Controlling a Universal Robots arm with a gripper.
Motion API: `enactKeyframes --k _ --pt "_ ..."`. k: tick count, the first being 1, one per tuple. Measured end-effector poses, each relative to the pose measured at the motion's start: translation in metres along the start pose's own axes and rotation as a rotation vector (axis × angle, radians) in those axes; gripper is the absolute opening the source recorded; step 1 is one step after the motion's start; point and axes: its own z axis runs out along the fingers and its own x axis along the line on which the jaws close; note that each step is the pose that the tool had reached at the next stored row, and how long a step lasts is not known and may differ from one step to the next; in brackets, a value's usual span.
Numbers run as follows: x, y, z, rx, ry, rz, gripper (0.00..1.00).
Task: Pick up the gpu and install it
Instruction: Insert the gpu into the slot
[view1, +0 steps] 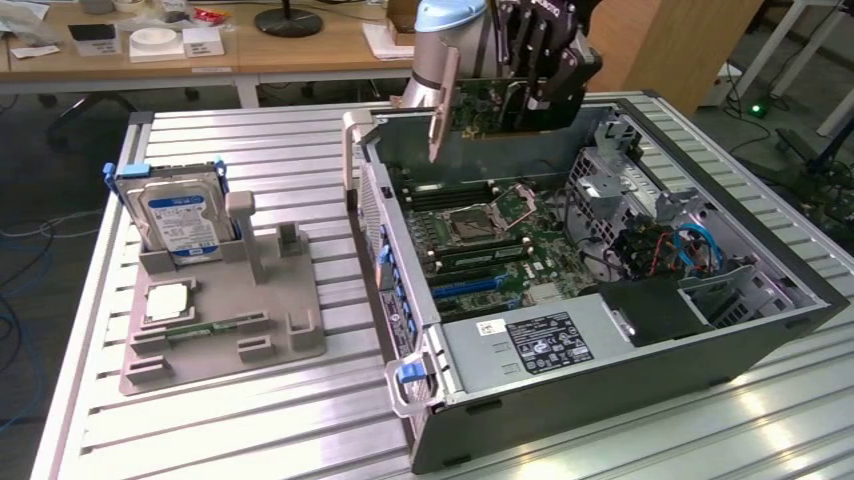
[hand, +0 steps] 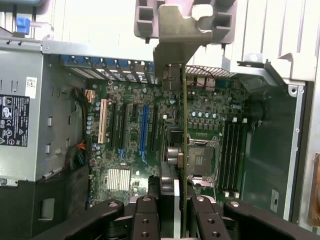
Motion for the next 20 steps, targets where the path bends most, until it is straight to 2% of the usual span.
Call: enactKeyframes --k 1,3,4,8,11,13,20 --pt "0.0 0.0 0.0 0.0116 0.0007 0.0 0.28" --pt "0.0 0.0 0.0002 0.0414 0.0028 0.0 0.28" --pt "0.0 0.0 0.001 0.0481 0.0028 0.0 0.28" --pt "0.0 -0.0001 0.0062 0.0528 0.0031 0.007 0.28" --pt "0.0 -0.0002 0.0096 0.0547 0.0035 0.044 0.28" --pt "0.0 -0.0002 0.0109 0.055 0.0036 0.064 0.28" --pt "0.0 -0.0003 0.0155 0.055 0.0037 0.068 0.28"
